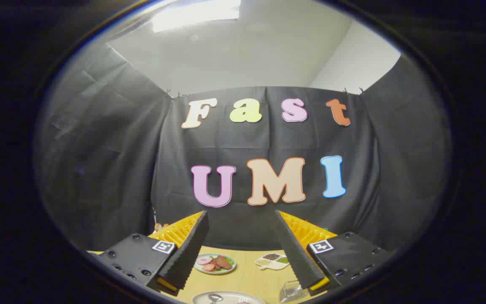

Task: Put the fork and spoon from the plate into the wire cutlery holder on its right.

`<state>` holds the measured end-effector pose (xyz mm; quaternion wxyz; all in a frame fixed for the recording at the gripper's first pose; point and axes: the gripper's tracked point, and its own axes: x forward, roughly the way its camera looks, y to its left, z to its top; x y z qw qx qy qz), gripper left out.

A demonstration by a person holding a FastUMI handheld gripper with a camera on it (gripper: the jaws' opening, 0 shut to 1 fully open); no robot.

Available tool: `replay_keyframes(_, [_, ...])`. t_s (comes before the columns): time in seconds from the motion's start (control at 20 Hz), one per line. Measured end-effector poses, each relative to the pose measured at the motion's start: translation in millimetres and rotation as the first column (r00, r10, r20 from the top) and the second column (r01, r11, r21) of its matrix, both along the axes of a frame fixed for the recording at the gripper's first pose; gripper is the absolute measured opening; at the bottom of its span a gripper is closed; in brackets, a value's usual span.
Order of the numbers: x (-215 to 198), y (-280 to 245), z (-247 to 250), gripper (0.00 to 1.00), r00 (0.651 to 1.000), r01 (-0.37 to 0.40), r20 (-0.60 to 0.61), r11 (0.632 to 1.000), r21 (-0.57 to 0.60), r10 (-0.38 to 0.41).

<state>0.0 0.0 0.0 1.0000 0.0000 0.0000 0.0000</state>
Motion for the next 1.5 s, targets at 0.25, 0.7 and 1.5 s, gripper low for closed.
replay_keyframes(0.25, [5.5,-9.4,-4.9,0.99,1.000,0.022,-0.023,1.000,-0.009,-0.022])
replay_keyframes(0.7, [6.9,-8.0,-12.0,0.99,0.999,0.004,-0.043,1.000,-0.028,-0.005])
replay_keyframes(1.5, [10.5,-13.2,-19.4,0.99,0.999,-0.009,-0.051,0.999,-0.038,0.007])
